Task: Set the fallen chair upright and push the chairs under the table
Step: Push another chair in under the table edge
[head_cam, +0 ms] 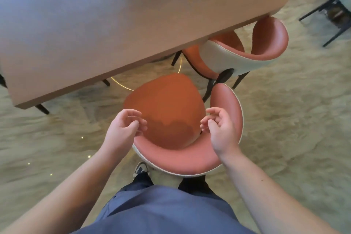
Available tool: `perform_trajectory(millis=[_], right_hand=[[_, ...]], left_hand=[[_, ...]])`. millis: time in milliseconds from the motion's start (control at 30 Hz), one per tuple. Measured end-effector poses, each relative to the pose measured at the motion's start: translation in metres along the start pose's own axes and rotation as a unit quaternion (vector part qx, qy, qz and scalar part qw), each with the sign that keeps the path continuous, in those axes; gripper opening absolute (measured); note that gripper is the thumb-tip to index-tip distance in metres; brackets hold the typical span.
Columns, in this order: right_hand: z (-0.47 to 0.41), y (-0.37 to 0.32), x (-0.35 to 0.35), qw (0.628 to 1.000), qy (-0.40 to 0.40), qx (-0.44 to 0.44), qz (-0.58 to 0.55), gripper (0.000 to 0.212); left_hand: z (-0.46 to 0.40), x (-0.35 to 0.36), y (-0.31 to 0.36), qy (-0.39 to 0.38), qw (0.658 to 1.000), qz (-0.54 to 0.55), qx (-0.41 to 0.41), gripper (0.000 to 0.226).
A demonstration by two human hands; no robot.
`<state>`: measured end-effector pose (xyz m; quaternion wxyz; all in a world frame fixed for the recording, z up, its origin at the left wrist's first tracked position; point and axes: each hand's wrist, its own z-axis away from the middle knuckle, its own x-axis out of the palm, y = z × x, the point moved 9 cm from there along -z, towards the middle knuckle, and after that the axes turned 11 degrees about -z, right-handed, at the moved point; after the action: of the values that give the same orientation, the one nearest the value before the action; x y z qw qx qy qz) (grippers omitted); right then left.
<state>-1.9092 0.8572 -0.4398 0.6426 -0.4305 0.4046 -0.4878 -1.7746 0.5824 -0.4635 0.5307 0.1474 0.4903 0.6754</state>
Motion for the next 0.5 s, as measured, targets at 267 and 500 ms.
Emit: perform_trajectory(millis=[267,500], right_hand=[[-0.095,0.01,-0.031,0.984,-0.174,0.003,0.046,0.033],[-0.167,0.018,-0.098,0.97,-0.193,0.005,0.15,0.033]], left_hand=[[0.015,0.06,-0.013,0.163,0.983,0.055,-0.068,0.035],[0.026,0.126,-0.029,0.187,0.966,-0.064,-0.166,0.033]])
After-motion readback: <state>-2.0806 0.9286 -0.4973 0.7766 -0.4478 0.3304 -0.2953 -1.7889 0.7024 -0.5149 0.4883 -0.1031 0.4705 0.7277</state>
